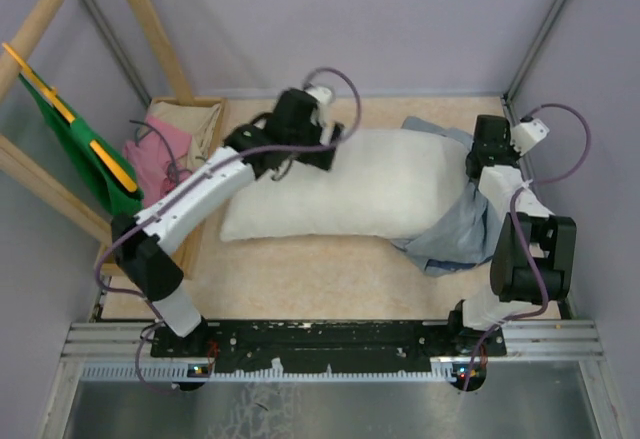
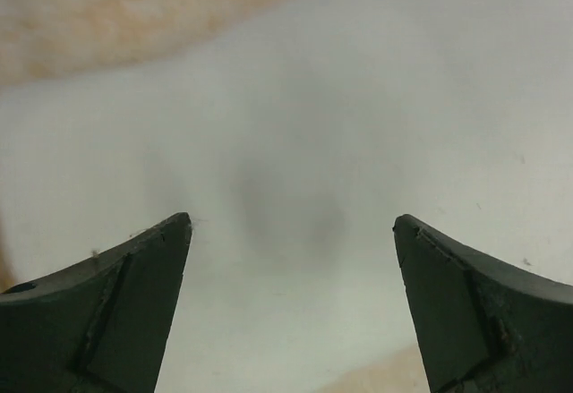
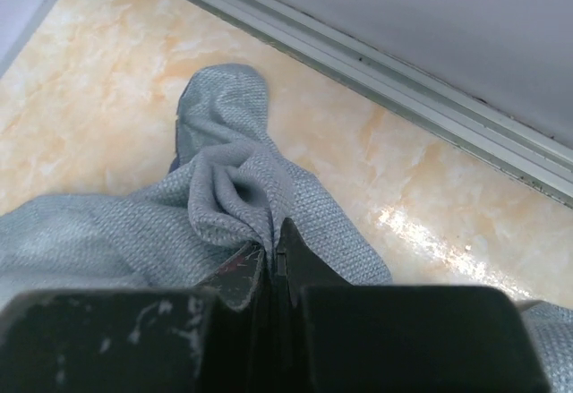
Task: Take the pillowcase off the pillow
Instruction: Remove the pillow from the pillowcase.
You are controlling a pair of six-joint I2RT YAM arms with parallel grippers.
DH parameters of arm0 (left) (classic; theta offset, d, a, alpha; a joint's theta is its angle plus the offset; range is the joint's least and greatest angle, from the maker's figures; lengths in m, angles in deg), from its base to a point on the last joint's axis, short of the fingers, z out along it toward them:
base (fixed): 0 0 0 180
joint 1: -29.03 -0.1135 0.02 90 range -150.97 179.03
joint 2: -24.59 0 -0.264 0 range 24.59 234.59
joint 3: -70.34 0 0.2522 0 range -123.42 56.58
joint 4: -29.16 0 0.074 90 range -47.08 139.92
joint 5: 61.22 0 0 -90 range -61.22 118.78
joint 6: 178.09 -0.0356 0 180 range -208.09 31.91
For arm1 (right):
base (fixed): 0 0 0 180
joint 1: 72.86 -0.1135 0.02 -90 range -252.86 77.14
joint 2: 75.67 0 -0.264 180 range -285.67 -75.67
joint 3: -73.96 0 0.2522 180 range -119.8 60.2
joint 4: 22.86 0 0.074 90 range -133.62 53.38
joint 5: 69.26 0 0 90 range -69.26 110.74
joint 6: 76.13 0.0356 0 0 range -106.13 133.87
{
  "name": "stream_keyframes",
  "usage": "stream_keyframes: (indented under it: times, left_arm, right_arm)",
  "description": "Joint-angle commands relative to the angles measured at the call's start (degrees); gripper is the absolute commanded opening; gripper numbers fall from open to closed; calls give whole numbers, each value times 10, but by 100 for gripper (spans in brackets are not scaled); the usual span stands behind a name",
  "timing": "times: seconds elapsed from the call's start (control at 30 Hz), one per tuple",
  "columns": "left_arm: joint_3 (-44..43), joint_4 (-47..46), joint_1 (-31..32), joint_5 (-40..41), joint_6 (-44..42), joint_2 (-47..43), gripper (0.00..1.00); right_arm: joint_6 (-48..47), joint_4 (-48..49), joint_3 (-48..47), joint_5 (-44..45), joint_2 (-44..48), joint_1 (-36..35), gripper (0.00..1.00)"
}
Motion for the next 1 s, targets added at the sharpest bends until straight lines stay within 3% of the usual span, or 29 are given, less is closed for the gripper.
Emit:
stream_keyframes:
  times: [0.0, 0.2, 0.4, 0.43, 0.57, 0.8, 0.97]
  left_arm:
    - [22, 0, 125, 82, -19, 6, 100]
    - [106, -143, 158, -24, 35, 74, 100]
    - [176, -161, 157, 42, 87, 139, 98]
    - [184, -160, 156, 46, 88, 144, 86]
    - [227, -168, 132, 26, 89, 131, 3]
    - [313, -194, -54, -47, 131, -8, 0]
    - [311, -203, -162, -39, 118, -124, 0]
  right_arm:
    - [-27, 21, 8, 4, 42, -15, 0]
    - [-39, 15, 19, -6, 47, -32, 0]
    - [-47, 11, 24, -14, 56, -36, 0]
    - [-49, 11, 23, -16, 58, -36, 0]
    - [-52, 11, 16, -25, 64, -36, 0]
    - [-58, 5, 1, -36, 86, -35, 0]
    - [-23, -8, 5, -79, 81, -5, 0]
